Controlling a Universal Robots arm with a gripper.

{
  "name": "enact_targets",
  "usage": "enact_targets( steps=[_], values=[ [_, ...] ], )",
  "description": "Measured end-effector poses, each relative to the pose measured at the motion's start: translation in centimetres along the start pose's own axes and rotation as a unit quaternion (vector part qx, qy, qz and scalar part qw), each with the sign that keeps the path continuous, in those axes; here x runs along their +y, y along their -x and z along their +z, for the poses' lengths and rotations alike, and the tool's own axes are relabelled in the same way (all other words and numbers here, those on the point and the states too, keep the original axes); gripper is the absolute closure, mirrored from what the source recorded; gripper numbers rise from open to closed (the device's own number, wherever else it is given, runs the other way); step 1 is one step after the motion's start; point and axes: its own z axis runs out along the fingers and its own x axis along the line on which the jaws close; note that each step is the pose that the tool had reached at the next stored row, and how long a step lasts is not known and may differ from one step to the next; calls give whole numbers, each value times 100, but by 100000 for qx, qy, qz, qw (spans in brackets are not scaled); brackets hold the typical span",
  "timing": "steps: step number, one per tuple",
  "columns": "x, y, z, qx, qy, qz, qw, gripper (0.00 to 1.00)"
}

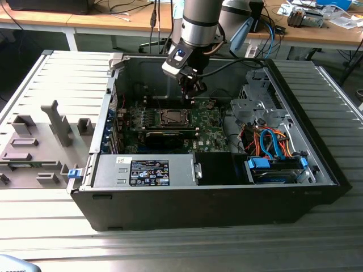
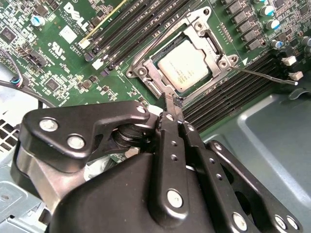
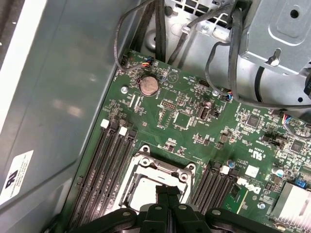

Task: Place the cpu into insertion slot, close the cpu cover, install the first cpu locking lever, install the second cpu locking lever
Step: 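Install the first cpu locking lever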

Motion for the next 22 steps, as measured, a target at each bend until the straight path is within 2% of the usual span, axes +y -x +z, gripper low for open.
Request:
enact_targets(
  steps=[22],
  values=[
    [0,0,0,-114,19,-1980,99980,89]
  ],
)
